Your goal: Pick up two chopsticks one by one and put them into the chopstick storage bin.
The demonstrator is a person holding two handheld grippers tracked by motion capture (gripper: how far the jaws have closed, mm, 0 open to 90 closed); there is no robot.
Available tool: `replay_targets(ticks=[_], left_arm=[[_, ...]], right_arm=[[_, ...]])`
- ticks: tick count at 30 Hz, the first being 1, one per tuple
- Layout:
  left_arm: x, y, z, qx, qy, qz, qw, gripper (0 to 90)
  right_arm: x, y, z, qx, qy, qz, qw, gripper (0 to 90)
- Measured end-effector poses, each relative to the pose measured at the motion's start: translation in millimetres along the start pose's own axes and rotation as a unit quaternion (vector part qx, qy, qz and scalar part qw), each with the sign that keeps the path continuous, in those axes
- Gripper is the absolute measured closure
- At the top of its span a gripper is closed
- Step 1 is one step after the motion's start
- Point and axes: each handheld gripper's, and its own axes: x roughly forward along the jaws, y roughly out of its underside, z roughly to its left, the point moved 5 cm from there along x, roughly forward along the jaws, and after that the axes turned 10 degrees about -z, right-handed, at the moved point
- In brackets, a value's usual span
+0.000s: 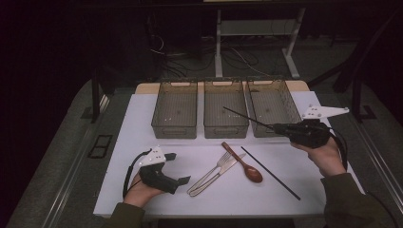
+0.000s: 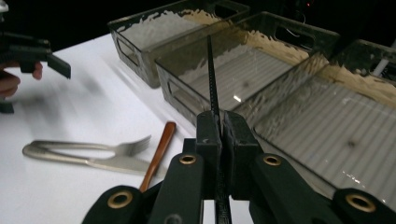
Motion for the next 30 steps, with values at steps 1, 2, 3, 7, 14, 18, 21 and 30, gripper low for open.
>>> replay_targets(ticks=[1, 2, 3, 7, 14, 18, 21, 30], left_arm=[[0.1, 0.0, -0.1, 0.0, 0.0, 0.0, 1.0, 0.0], [0.2, 0.0, -0.3, 0.001, 0.001, 0.0, 1.0, 0.0], [0.3, 0.0, -0.2, 0.002, 0.002, 0.001, 1.0, 0.0], [0.6, -0.4, -1.1, -0.001, 0.002, -0.003, 1.0, 0.0], [1.9, -0.9, -1.5, 0.003, 0.004, -0.003, 1.0, 0.0], [1.9, -1.0, -1.2, 0.002, 0.003, -0.003, 1.0, 0.0], [1.5, -1.1, -1.0, 0.001, 0.003, -0.003, 1.0, 0.0], [1.6, -1.2, -1.9, -0.001, 0.004, -0.005, 1.0, 0.0]], right_arm=[[3.1, -2.0, 0.8, -0.001, 0.0, 0.001, 1.0, 84.6], [6.6, -4.0, 1.5, -0.004, 0.0, 0.002, 1.0, 84.6], [10.1, -5.9, 2.4, -0.005, -0.001, 0.002, 1.0, 84.6], [25.1, -13.3, 4.4, -0.007, -0.003, 0.005, 1.0, 84.7], [48.0, -25.7, 7.3, -0.005, -0.006, 0.005, 1.0, 84.7], [62.5, -35.0, 10.0, -0.008, -0.009, 0.006, 0.9999, 84.6], [73.5, -40.7, 12.8, -0.011, -0.009, 0.009, 0.9999, 84.6], [112.9, -57.8, 24.5, -0.013, -0.013, 0.016, 0.9997, 84.6]])
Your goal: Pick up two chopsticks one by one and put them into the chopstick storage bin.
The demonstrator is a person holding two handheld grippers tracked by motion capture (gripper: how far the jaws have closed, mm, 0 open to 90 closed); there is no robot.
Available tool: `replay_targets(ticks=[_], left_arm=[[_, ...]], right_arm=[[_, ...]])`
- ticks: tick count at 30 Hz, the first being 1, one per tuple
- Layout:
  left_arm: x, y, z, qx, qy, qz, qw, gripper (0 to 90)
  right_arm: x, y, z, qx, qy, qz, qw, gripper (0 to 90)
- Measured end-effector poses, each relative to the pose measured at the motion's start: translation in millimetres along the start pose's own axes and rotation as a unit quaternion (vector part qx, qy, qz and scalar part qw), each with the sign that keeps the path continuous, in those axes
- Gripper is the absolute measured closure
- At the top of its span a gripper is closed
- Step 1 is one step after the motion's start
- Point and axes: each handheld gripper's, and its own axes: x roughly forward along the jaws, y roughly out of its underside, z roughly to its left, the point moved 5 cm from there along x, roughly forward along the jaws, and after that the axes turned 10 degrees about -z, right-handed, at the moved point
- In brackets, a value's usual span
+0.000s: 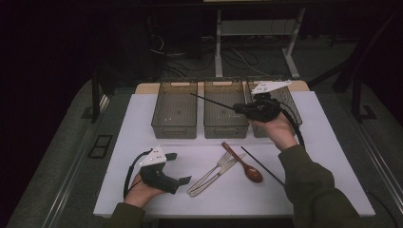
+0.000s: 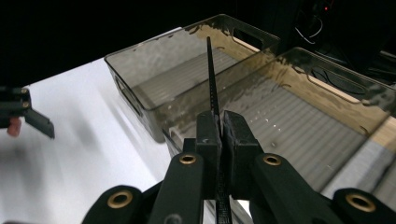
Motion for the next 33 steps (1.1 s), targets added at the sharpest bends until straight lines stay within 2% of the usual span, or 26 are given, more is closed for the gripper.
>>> replay_targets(ticks=[1, 4, 5, 10, 11, 16, 20, 24, 25, 29, 30, 32, 33], left_arm=[[0.0, -0.1, 0.0, 0.0, 0.001, 0.0, 1.0, 0.0], [0.5, -0.1, -0.4, 0.001, 0.002, 0.0, 1.0, 0.0], [0.4, 0.0, -0.4, 0.002, 0.002, 0.001, 1.0, 0.0], [0.1, 0.0, -0.7, 0.003, 0.001, 0.001, 1.0, 0.0], [0.3, 0.2, -0.9, 0.004, 0.001, 0.003, 1.0, 0.0], [1.6, 0.1, -2.1, 0.005, 0.003, 0.002, 1.0, 0.0], [1.1, -0.3, -1.9, 0.004, 0.002, 0.0, 1.0, 0.0], [0.7, -0.7, -2.0, 0.005, 0.004, 0.0, 1.0, 0.0], [1.0, -0.9, -2.3, 0.003, 0.004, -0.002, 1.0, 0.0], [0.9, -1.5, -2.3, 0.006, 0.006, -0.003, 1.0, 0.0], [1.0, -1.6, -2.5, 0.005, 0.006, -0.005, 1.0, 0.0], [0.8, -1.8, -2.3, 0.005, 0.006, -0.006, 1.0, 0.0], [0.7, -2.0, -2.4, 0.004, 0.006, -0.007, 0.9999, 0.0]], right_arm=[[0.0, 0.0, 0.0, 0.0, 0.0, 0.0, 1.0, 84.6], [17.8, -3.8, 5.3, 0.0, 0.001, 0.007, 1.0, 84.6], [17.8, -3.8, 5.3, 0.0, 0.001, 0.007, 1.0, 84.6], [46.2, -7.0, 13.5, 0.0, 0.003, 0.016, 0.9999, 84.6], [46.2, -7.0, 13.5, 0.0, 0.003, 0.016, 0.9999, 84.6], [70.2, -7.9, 19.1, -0.001, 0.002, 0.026, 0.9997, 84.6], [81.1, -8.2, 20.9, -0.001, 0.003, 0.031, 0.9995, 84.6], [99.5, -10.8, 23.1, 0.001, 0.011, 0.038, 0.9992, 84.6], [99.5, -10.8, 23.1, 0.001, 0.011, 0.038, 0.9992, 84.6], [120.9, -10.9, 26.2, -0.008, 0.021, 0.054, 0.9983, 84.5], [120.9, -10.9, 26.2, -0.008, 0.021, 0.054, 0.9983, 84.5], [133.5, -11.0, 27.7, -0.006, 0.026, 0.062, 0.9977, 84.5], [133.5, -11.0, 27.7, -0.006, 0.026, 0.062, 0.9977, 84.5]])
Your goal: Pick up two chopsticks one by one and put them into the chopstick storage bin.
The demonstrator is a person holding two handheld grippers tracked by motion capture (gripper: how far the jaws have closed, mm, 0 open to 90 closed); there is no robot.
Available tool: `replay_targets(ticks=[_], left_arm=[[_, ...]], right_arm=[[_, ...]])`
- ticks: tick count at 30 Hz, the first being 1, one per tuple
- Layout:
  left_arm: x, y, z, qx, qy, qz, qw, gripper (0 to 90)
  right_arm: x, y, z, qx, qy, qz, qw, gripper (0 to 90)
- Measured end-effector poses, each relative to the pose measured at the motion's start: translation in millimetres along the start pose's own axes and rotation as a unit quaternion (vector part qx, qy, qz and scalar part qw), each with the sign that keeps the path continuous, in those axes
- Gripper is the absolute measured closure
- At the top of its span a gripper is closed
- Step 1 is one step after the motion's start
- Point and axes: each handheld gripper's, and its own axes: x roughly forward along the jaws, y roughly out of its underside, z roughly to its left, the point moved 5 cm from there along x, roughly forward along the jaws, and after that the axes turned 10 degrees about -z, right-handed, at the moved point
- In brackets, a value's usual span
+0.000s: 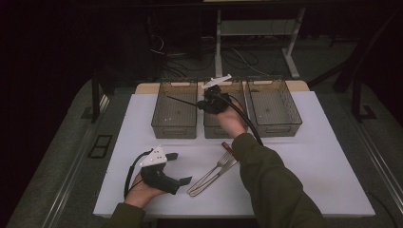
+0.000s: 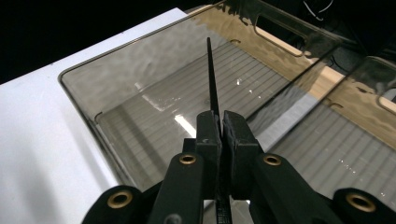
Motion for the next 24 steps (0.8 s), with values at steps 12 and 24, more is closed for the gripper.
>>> replay_targets(ticks=[12, 24], left_arm=[[1.2, -1.4, -1.5, -0.001, 0.007, -0.003, 1.0, 0.0], [0.7, -2.0, -1.0, -0.002, 0.007, -0.005, 1.0, 0.0]], right_arm=[[45.4, 2.1, 6.2, 0.006, 0.016, 0.034, 0.9993, 84.5], [57.7, 1.9, 19.8, 0.011, -0.013, 0.043, 0.9989, 71.9]])
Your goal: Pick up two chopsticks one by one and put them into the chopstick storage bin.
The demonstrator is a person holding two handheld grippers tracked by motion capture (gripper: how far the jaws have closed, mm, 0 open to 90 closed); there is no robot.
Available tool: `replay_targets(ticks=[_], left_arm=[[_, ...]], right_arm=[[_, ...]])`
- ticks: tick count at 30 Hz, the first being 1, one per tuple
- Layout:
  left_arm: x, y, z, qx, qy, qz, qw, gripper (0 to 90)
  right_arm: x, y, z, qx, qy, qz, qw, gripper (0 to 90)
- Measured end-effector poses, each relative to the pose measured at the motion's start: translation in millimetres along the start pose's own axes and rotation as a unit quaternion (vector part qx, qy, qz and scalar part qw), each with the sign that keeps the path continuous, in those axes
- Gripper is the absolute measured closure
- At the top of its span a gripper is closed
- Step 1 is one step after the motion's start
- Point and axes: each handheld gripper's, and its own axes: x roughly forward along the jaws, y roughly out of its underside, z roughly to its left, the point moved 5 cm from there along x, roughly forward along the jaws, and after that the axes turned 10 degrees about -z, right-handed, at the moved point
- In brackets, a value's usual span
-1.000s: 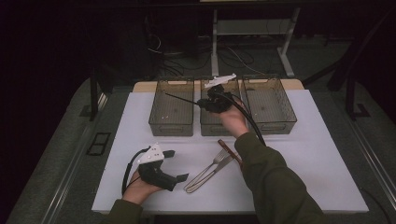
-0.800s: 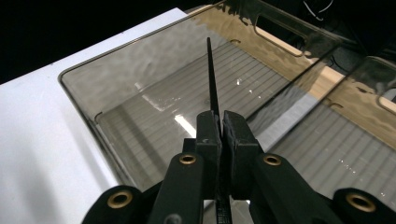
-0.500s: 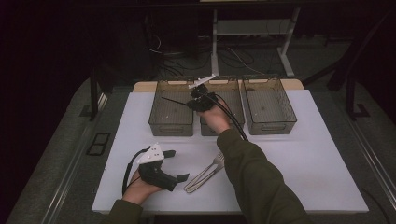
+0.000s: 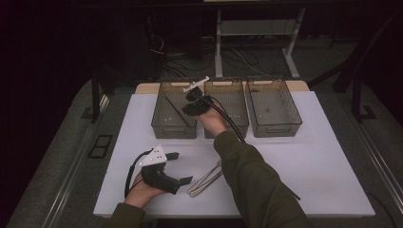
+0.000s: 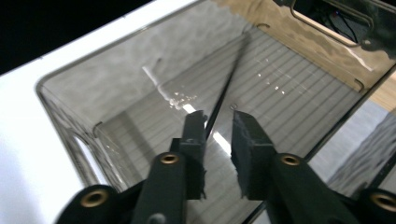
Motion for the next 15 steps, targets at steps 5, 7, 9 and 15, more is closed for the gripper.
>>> replay_targets(ticks=[5, 7, 9, 15], left_arm=[[-0.1, 0.1, 0.5, 0.003, 0.001, 0.001, 1.0, 0.0], [-0.2, 0.3, 0.5, 0.001, 0.0, 0.001, 1.0, 0.0], [-0.2, 0.5, 0.7, 0.003, 0.0, 0.003, 1.0, 0.0], [0.5, 1.0, 0.8, 0.004, -0.002, 0.004, 1.0, 0.0]], right_arm=[[-7.1, -4.9, 2.5, 0.003, -0.01, -0.013, 0.9999, 60.2], [-8.7, -5.3, 3.1, 0.003, -0.012, -0.013, 0.9998, 58.3], [-15.8, -6.0, 4.8, 0.002, -0.025, -0.018, 0.9995, 51.7], [-33.9, -1.3, 8.0, -0.009, -0.052, -0.025, 0.9983, 44.8]])
